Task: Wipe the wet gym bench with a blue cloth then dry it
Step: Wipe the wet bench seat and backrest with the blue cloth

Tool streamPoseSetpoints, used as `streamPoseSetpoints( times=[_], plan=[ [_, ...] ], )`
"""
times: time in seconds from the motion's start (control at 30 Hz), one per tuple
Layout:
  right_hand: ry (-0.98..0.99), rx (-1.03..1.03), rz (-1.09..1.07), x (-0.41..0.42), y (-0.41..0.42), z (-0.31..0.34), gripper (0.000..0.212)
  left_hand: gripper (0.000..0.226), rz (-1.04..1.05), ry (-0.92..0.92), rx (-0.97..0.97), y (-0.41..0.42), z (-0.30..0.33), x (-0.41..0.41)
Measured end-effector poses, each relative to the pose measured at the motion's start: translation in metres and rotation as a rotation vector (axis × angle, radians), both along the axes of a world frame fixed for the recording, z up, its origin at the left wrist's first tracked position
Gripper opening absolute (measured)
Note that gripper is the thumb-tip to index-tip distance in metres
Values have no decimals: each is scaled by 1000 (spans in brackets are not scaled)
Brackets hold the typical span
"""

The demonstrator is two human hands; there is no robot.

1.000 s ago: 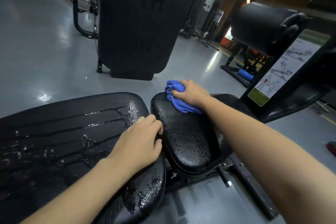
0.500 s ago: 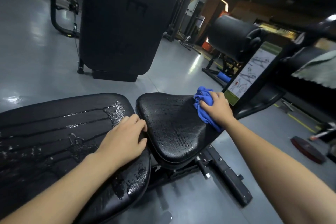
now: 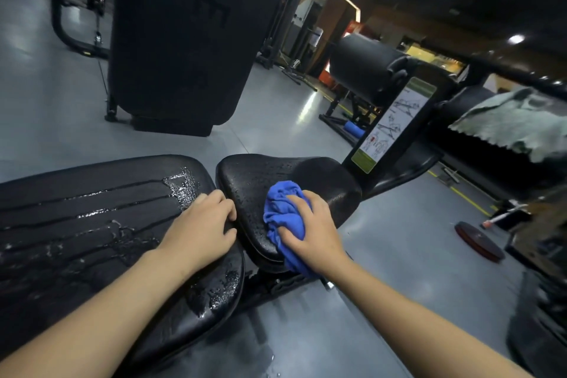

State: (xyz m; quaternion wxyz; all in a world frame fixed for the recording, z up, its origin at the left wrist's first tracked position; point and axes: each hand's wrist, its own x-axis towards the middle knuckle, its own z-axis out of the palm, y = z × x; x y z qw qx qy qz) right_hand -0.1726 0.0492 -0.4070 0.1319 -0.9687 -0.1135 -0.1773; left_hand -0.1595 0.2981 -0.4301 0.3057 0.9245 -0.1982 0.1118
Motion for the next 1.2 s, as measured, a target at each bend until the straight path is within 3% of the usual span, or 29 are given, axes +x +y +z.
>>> streamPoseSetpoints(
  times=[0.13, 0.4, 0.63, 0.73, 0.9, 1.2],
  plan=[
    [-32, 46, 59, 17, -15, 6, 51, 12, 8, 8, -2, 0, -1, -1],
    [-141, 258, -241, 75, -82, 28, 60, 12, -9, -34, -10, 3, -10, -4],
    [-143, 416, -296, 93, -108, 36, 47, 12, 1, -45, -9, 1, -9, -4],
    [-187, 449, -337, 86, -103, 30, 45, 12, -4, -34, -10, 2, -9, -5],
    [-248, 548, -401, 56, -78, 5, 63, 13, -33, -15, -13, 7, -10, -6],
    [-237, 536, -242, -14, -18, -36, 68, 14, -75, -7, 10, 27, -12, -26]
  ],
)
